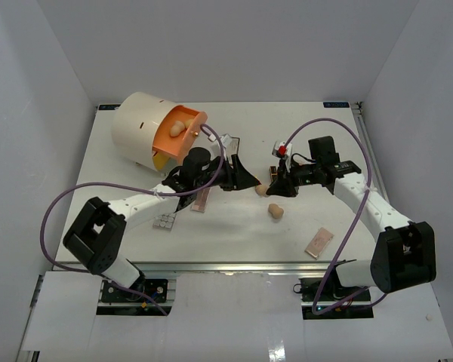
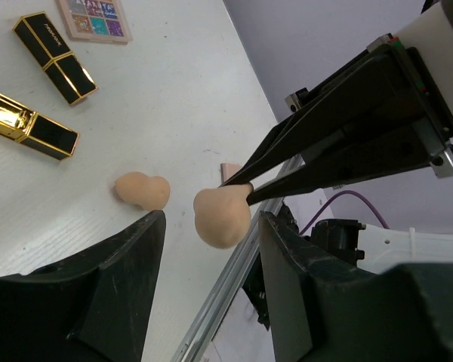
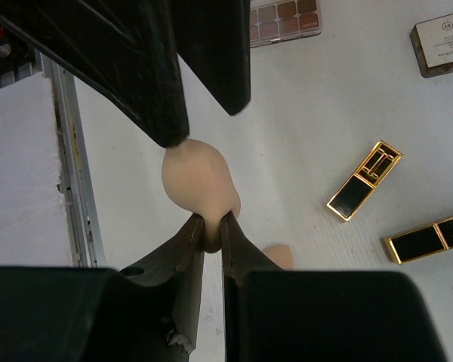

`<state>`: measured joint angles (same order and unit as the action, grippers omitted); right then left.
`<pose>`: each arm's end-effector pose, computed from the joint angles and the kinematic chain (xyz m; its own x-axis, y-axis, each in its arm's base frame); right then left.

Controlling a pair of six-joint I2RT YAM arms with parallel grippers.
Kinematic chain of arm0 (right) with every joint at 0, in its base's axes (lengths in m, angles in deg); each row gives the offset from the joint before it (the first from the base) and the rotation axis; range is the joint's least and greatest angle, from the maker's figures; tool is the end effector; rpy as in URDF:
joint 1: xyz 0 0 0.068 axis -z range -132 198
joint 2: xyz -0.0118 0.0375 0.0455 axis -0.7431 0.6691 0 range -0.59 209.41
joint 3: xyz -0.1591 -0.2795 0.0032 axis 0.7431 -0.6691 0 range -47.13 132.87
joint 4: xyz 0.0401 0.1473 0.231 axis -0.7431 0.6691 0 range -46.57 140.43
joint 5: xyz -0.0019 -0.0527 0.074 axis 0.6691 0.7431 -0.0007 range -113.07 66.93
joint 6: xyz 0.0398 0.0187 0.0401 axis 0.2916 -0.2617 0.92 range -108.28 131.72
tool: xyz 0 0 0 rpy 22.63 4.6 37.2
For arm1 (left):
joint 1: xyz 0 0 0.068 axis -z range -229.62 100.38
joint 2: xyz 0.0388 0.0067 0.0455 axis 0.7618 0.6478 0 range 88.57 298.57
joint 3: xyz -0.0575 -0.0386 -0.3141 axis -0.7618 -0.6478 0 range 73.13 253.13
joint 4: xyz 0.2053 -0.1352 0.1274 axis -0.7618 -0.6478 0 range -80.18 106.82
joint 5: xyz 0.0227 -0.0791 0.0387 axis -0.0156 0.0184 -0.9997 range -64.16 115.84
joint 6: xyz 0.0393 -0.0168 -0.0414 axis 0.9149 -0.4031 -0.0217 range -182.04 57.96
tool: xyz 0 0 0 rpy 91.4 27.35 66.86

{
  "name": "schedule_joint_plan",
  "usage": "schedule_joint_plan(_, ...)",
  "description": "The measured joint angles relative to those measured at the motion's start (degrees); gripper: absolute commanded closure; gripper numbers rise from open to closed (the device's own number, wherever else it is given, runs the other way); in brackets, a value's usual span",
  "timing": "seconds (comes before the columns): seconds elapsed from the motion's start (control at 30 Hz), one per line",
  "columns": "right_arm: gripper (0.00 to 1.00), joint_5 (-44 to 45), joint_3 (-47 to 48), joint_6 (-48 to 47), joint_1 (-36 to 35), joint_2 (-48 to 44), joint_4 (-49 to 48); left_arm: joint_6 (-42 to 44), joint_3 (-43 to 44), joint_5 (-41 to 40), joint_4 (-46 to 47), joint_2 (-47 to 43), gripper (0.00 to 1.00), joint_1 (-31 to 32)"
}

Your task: Organize the makeup

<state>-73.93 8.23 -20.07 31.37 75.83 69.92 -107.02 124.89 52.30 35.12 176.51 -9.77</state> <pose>0.2587 0.1126 0.3060 -0.2418 -0.4192 -0.8751 -0.9523 0.2756 0.1311 0.2660 -0.2474 0.2869 -0.8023 -0.1546 -0.5765 0.4695 0.4330 -0.7695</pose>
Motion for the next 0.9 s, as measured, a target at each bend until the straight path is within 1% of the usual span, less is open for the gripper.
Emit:
schedule_joint_plan(0.13,0.84,-0.74,-0.09,0.67,0.01,-0.49,-1.01,0.07,2.54,0.05,0.23,3.64,0.43,1.22)
schedule_joint_plan(0.2,0.83,-0.58,-0.13,1.12,0.01,-0.84,-1.19,0.10,2.74,0.12,0.18,4.38,0.47,1.85)
schedule_joint_plan(0.23,0.83,-0.41,-0.26,1.26,0.01,-0.93,-1.24,0.18,2.95,0.12,0.14,4.57,0.50,2.12)
schedule_joint_plan(0.33,0.80,-0.11,-0.81,1.66,0.01,-1.01,-1.43,0.71,3.58,0.13,-0.09,4.67,0.67,2.73)
schedule_joint_plan(0.43,0.78,0.36,-0.92,1.99,0.01,-1.04,-1.67,1.33,3.92,0.07,-0.40,4.67,0.71,3.07)
schedule_joint_plan(0.5,0.77,0.70,-0.93,2.41,0.01,-1.05,-1.99,1.48,4.09,0.01,-0.73,4.67,0.77,3.09)
schedule_joint_plan(0.6,0.75,1.03,-1.14,2.90,0.01,-1.09,-2.55,1.87,4.42,0.04,-1.40,4.67,0.94,3.09)
schedule_joint_plan(0.63,0.73,1.15,-1.25,3.07,0.01,-1.11,-2.76,1.99,4.52,0.06,-1.60,4.67,0.98,3.09)
schedule_joint_plan(0.67,0.69,1.25,-1.39,3.22,0.01,-1.13,-2.98,2.12,4.57,0.09,-1.75,4.67,1.00,3.09)
schedule_joint_plan(0.77,0.48,1.40,-1.65,3.75,0.01,-1.17,-3.46,2.45,4.58,0.15,-2.14,4.66,1.00,3.09)
schedule_joint_plan(0.8,0.35,1.44,-1.71,3.94,0.01,-1.18,-3.59,2.55,4.58,0.14,-2.30,4.64,1.00,3.09)
schedule_joint_plan(0.83,0.25,1.55,-1.79,4.16,0.01,-1.25,-3.83,2.79,4.59,0.00,-2.83,4.47,1.00,3.09)
schedule_joint_plan(0.87,0.19,1.65,-1.86,4.23,0.01,-1.35,-4.05,3.07,4.60,-0.17,-3.48,4.25,1.00,3.10)
schedule_joint_plan(0.9,0.18,1.70,-1.92,4.03,0.01,-1.50,-4.26,3.43,4.60,-0.39,-4.32,3.94,1.00,3.14)
